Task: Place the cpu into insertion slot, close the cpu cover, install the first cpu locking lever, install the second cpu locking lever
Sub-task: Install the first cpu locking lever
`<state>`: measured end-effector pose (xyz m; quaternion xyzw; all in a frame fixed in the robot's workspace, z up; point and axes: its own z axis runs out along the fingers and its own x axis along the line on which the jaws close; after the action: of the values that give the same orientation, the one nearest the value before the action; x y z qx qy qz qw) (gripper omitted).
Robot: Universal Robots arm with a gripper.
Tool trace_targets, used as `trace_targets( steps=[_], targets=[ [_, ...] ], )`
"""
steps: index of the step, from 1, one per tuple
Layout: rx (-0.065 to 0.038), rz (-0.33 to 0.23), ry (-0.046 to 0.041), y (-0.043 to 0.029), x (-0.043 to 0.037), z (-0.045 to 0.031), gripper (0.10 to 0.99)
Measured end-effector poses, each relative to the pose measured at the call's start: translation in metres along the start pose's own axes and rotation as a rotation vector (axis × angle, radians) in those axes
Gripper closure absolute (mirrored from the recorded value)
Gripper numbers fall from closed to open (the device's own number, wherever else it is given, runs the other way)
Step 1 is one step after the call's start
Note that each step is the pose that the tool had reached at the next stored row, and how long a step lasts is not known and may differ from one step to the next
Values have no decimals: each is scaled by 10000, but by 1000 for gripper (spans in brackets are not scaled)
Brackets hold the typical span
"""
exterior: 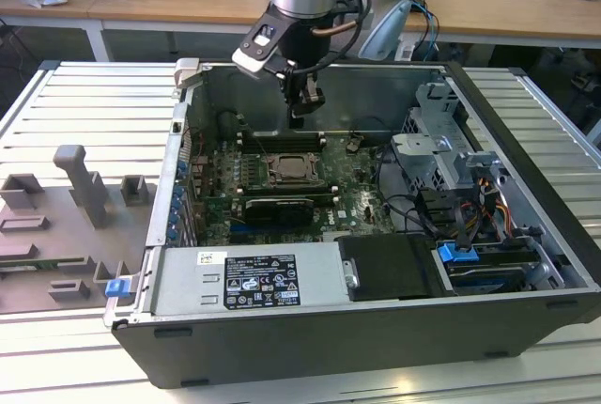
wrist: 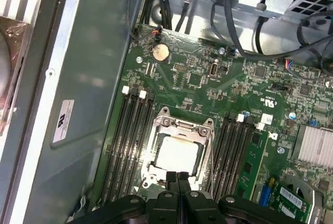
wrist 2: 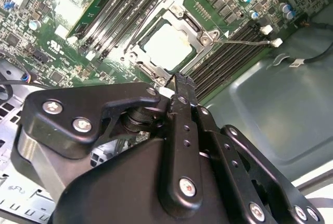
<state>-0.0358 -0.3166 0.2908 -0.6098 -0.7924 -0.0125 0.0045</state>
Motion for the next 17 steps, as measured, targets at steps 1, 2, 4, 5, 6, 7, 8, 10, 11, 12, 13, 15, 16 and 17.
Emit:
trace_targets(
  steps=[1,2,4,5,6,7,8,10,11,12,13,15,16,17],
  targets=[
    [1,-30,1,0,0,0,980],
    [2,-78,2,0,0,0,980],
    [3,-133,2,0,0,0,980],
    [4,-169,3,0,0,0,980],
    [5,-191,3,0,0,0,980],
    [5,-215,4,0,0,0,980],
    [6,-253,4,0,0,0,980],
    [8,-346,5,0,0,0,980],
    [9,-389,6,0,0,0,980],
    [10,-421,6,0,0,0,980],
    [10,-446,7,0,0,0,980],
    [12,-503,7,0,0,0,980],
    [12,-533,8,0,0,0,980],
    [12,-553,8,0,0,0,980]
  ],
)
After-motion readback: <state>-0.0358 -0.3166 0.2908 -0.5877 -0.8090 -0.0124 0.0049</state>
